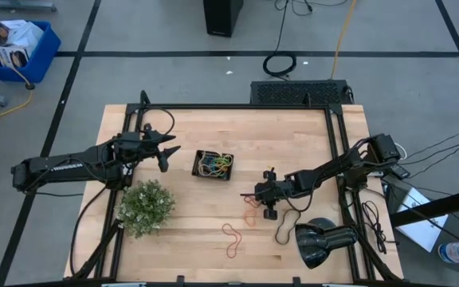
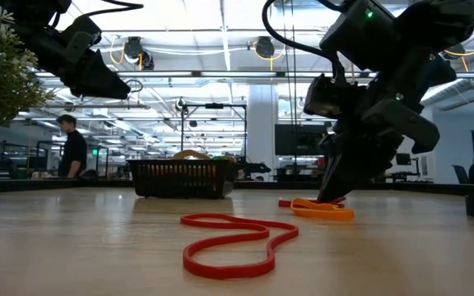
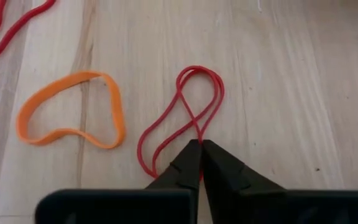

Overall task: Pick and place rubber bands into bin
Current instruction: Put the top red rubber band into the black bin

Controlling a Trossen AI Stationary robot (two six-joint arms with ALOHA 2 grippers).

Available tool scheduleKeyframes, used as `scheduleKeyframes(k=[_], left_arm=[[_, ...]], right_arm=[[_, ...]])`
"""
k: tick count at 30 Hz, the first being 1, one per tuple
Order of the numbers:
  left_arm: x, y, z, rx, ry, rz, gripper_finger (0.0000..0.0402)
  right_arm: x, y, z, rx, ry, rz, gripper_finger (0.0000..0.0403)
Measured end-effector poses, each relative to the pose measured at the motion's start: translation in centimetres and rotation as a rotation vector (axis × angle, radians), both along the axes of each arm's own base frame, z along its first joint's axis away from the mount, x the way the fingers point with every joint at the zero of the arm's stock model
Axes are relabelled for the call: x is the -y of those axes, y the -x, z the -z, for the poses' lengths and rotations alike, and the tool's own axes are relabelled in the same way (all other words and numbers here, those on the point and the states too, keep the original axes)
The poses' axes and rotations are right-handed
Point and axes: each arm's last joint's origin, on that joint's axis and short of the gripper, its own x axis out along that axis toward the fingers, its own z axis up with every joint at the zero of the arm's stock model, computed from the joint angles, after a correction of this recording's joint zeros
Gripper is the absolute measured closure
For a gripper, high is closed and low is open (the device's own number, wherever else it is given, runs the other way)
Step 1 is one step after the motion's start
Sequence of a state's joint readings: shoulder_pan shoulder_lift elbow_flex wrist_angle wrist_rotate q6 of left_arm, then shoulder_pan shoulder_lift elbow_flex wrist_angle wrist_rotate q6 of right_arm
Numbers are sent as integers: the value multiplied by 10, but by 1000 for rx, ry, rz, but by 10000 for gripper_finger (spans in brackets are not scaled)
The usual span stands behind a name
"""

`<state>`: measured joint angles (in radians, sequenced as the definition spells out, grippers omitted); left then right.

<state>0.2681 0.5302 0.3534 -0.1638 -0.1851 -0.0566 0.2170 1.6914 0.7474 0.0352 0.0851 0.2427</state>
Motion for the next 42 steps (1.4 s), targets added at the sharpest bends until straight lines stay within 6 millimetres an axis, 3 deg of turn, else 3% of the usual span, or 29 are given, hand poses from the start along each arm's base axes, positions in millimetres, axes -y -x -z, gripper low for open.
scheduleKeyframes(k=[10, 16, 22, 35, 42], left_arm=[[0, 0, 0, 0, 0, 0, 185], [0, 0, 0, 0, 0, 0, 185], [0, 0, 0, 2, -1, 0, 185], [0, 0, 0, 2, -1, 0, 185], [0, 0, 0, 2, -1, 0, 185]], right_arm=[[2, 0, -12, 68, 49, 29, 402], [5, 1, -51, 249, 138, 1, 402], [22, -2, -91, 380, 178, 20, 402], [52, -38, -159, 524, 354, -36, 403], [67, -68, -156, 535, 402, -17, 403]])
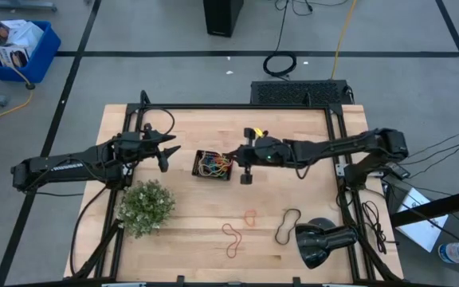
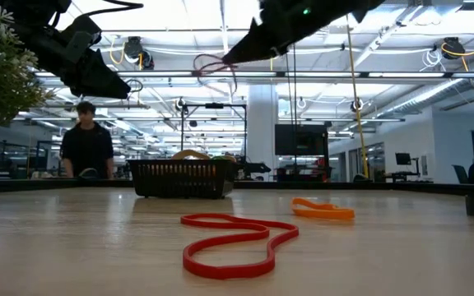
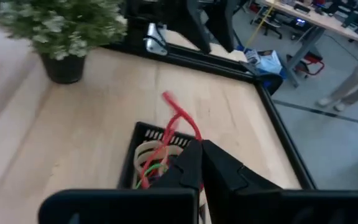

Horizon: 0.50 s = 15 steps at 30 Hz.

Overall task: Pick and place rubber bands into bin
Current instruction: Put the top red rubber band into the black bin

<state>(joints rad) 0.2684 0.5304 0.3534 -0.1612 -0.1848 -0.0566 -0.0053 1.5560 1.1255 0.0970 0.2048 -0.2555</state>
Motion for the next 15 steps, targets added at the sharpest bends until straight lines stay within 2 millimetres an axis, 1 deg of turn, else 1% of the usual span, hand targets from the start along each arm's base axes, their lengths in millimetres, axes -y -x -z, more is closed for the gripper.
scheduleKeyframes(k=[3, 8, 15], left_arm=[[0, 0, 0, 0, 0, 0, 185], [0, 0, 0, 0, 0, 0, 185], [0, 0, 0, -1, 0, 0, 185]], right_arm=[[7, -9, 12, -25, 0, 20, 403], [17, -23, 42, -87, -13, 50, 403], [19, -41, 89, -161, -54, -6, 403]])
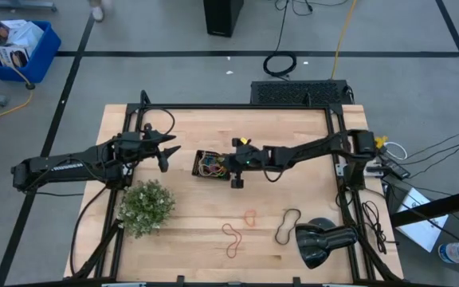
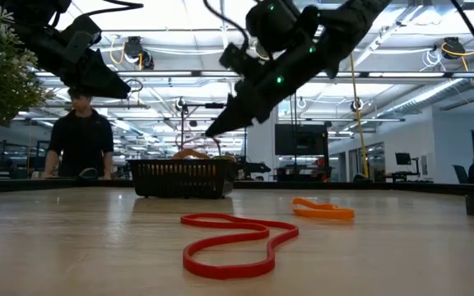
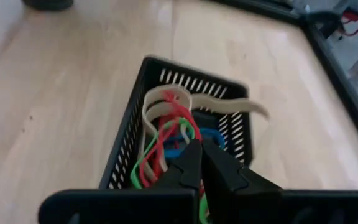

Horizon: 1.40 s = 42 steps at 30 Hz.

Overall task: Pick and place rubber bands into bin
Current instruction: Put the top red rubber band into the black bin, then put the black rubber band into the black bin

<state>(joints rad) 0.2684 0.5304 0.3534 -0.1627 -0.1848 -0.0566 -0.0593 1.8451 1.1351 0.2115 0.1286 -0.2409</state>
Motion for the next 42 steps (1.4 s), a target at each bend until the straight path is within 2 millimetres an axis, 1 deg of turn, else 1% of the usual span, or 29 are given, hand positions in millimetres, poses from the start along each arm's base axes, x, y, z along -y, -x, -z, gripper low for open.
scheduleKeyframes(k=[4, 7, 11, 16, 20, 26, 28, 31, 35, 39, 42], left_arm=[[0, 0, 0, 0, 0, 0, 185], [0, 0, 0, 0, 0, 0, 185], [0, 0, 0, -1, 0, 0, 185], [0, 0, 0, -1, 0, 0, 185], [0, 0, 0, -1, 0, 0, 185], [0, 0, 0, -2, 0, 0, 185], [0, 0, 0, -2, 0, 0, 185], [0, 0, 0, -2, 0, 0, 185], [0, 0, 0, -2, 0, 0, 185], [0, 0, 0, -2, 0, 0, 185], [0, 0, 0, -2, 0, 0, 185]], right_arm=[[0, -4, 16, -36, 3, -2, 403], [0, -5, 23, -54, 4, -1, 403], [0, -5, 22, -48, 4, -3, 400], [0, -6, 19, -23, 10, -6, 384], [0, -6, 19, -27, 24, -15, 360], [1, -6, 19, -22, 31, -13, 296], [1, -6, 18, -21, 51, 13, 276], [0, -2, 8, -37, 125, 59, 254], [-10, 11, -16, -66, 190, 53, 242], [-24, 29, -41, -90, 138, 45, 245], [-36, 49, -57, -142, 94, -13, 251]])
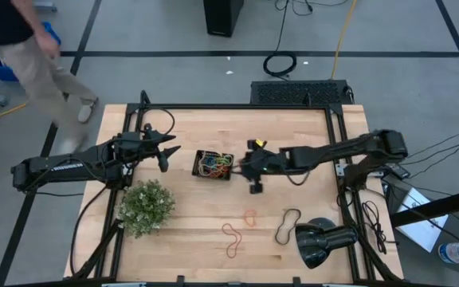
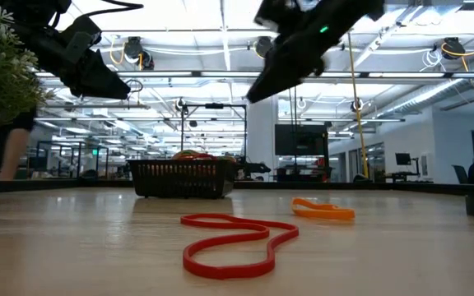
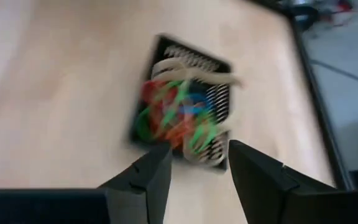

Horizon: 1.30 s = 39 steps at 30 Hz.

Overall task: Pick and place rubber bands into bin
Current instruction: Put the black rubber band into the black bin

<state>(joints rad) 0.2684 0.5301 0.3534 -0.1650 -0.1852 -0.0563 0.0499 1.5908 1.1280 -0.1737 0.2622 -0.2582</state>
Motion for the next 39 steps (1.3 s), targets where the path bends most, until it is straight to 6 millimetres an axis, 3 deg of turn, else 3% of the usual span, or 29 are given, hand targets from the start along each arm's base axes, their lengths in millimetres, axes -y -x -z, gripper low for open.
scheduleKeyframes(k=[8, 13, 19, 28, 35, 39], left_arm=[[0, 0, 0, 0, 0, 1, 185], [0, 0, 0, 0, 0, 0, 185], [0, 0, 0, 0, 0, 0, 185], [0, 0, 0, -2, 1, -1, 185], [0, 0, 0, 0, 9, -4, 185], [0, 0, 0, 0, 10, -4, 185]], right_arm=[[-36, 58, -9, -124, -183, -221, 259], [-49, 90, 7, -147, -270, -202, 258], [-59, 121, 43, -193, -355, -167, 261], [-75, 138, 69, -148, -408, -225, 268], [-81, 140, 69, -141, -178, -481, 268], [-83, 143, 71, -172, -132, -529, 268]])
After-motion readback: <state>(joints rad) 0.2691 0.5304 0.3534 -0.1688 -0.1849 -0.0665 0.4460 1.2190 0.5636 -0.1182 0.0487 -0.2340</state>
